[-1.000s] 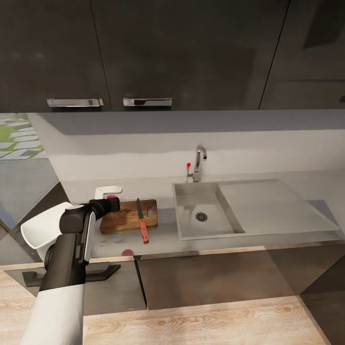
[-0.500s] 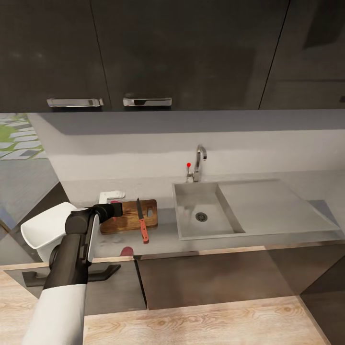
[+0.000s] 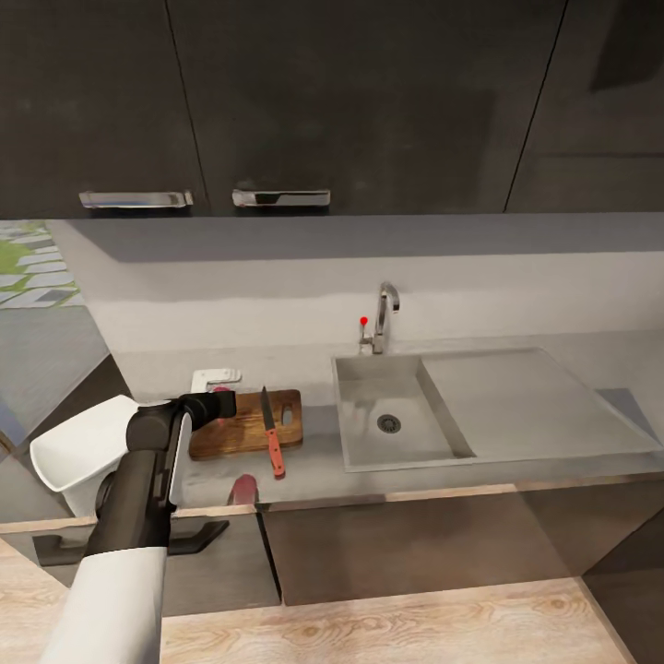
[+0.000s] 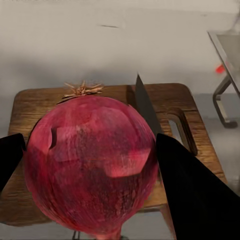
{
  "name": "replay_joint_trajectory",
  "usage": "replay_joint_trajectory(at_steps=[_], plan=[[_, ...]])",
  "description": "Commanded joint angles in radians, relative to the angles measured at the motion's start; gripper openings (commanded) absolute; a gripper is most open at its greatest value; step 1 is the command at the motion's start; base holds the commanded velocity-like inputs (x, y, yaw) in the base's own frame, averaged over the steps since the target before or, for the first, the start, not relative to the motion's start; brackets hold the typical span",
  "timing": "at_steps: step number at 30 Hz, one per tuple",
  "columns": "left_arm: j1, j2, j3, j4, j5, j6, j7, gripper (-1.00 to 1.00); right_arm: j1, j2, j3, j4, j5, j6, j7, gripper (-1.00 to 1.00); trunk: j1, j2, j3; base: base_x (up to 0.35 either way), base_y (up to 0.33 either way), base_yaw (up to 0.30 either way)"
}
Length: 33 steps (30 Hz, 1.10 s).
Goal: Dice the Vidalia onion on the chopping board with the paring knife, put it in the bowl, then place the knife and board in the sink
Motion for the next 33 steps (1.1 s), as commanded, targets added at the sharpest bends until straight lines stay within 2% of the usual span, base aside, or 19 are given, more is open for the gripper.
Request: replay_joint_trajectory(at_steps=[1, 8, 13, 22, 25, 29, 33], plan=[[-0.001, -0.001, 0.002, -0.001, -0.012, 0.003, -0.012, -1.0, -0.001, 0.0, 0.009, 0.001, -0.006, -0.003, -0.004, 1.0, 0.001, -0.002, -0.002, 0.24, 0.0, 0.0], [-0.001, -0.001, 0.002, 0.011, -0.012, 0.003, -0.012, -1.0, -0.001, 0.0, 0.009, 0.001, -0.006, -0.003, -0.004, 1.0, 0.001, -0.002, -0.002, 0.248, 0.0, 0.0], [-0.001, 0.001, 0.003, 0.027, -0.012, 0.002, -0.012, -1.0, -0.001, 0.0, 0.009, 0.001, -0.006, -0.003, -0.004, 1.0, 0.001, -0.002, -0.002, 0.08, 0.0, 0.0], [-0.001, 0.035, 0.008, 0.034, -0.017, 0.016, -0.01, -1.0, -0.001, 0.0, 0.009, 0.002, -0.006, -0.003, -0.004, 1.0, 0.001, -0.002, -0.002, 0.005, 0.0, 0.0], [-0.001, 0.049, 0.009, 0.031, -0.036, 0.056, -0.01, -1.0, -0.001, 0.0, 0.009, 0.002, -0.006, -0.003, -0.004, 1.0, 0.001, -0.002, -0.002, 0.0, 0.0, 0.0], [-0.001, 0.074, 0.005, 0.032, -0.045, 0.081, -0.01, -1.0, -0.001, 0.0, 0.009, 0.002, -0.006, -0.003, -0.004, 1.0, 0.001, -0.002, -0.002, 0.0, 0.0, 0.0], [-0.001, 0.08, 0.003, 0.044, -0.045, 0.085, -0.01, -1.0, -0.001, 0.0, 0.009, 0.002, -0.006, -0.003, -0.004, 1.0, 0.001, -0.002, -0.002, 0.0, 0.0, 0.0]])
